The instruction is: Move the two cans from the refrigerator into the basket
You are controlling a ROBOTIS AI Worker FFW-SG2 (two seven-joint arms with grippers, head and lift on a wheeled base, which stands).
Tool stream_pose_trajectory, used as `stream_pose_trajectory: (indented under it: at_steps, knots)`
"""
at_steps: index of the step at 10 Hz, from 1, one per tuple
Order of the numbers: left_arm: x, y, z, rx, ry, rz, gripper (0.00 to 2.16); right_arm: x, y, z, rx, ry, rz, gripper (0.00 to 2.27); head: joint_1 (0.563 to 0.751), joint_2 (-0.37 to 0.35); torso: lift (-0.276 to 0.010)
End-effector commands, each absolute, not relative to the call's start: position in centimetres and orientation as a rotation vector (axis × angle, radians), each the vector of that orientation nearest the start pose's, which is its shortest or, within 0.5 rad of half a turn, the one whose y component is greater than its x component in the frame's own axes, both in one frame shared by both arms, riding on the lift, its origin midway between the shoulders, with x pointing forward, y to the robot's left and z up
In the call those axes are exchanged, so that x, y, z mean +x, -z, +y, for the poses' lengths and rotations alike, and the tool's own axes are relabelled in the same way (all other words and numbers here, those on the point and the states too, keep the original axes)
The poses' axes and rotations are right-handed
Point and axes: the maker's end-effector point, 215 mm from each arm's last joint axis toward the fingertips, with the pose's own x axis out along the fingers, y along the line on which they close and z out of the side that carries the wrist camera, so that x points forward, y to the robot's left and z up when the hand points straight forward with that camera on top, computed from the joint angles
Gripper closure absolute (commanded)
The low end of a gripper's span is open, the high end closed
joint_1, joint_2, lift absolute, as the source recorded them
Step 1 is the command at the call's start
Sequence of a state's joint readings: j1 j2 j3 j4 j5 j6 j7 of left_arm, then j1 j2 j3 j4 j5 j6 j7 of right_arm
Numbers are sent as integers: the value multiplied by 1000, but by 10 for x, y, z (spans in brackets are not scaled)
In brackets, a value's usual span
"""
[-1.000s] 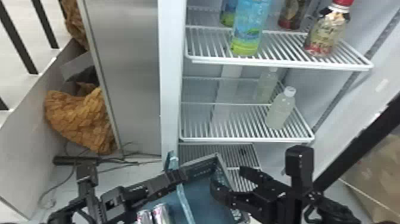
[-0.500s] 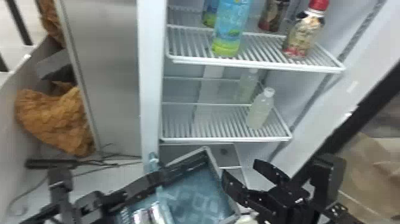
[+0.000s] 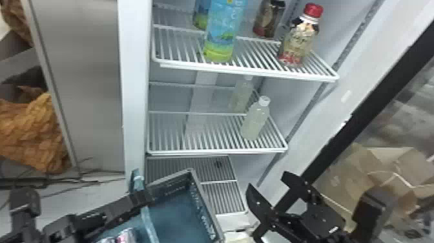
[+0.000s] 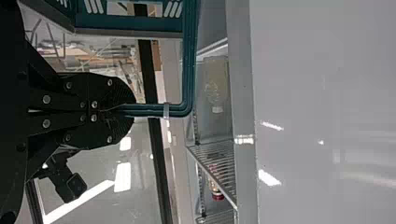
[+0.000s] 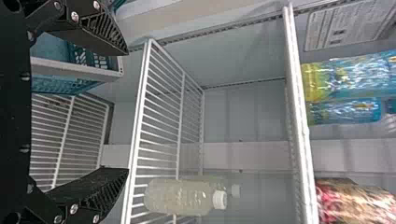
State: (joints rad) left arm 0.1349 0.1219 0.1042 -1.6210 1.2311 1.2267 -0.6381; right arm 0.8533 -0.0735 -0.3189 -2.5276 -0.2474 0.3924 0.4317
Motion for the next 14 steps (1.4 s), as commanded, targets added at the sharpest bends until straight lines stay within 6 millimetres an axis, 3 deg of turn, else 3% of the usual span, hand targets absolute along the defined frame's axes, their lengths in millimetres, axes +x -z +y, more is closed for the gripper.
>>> stream_pose_trajectory:
  at_steps: [1, 4, 7, 11, 14]
  knots:
    - [363, 364, 30, -1381, 1066, 763, 1210, 329, 311, -267, 45, -282, 216, 173, 695, -349, -219]
    - [362, 365, 30, -1378, 1065, 768, 1210, 303, 334, -285, 70, -253, 202, 173, 695, -350, -219]
    - [361, 367, 31, -1382, 1060, 771, 1210, 277, 329, -292, 42, -242, 191, 173, 695, -350, -219]
    - [361, 368, 35, -1387, 1052, 763, 1210, 261, 324, -300, 20, -212, 164, 173, 695, -350, -219]
    - [362, 367, 35, -1388, 1051, 758, 1210, 260, 326, -302, 25, -205, 165, 173, 695, -350, -219]
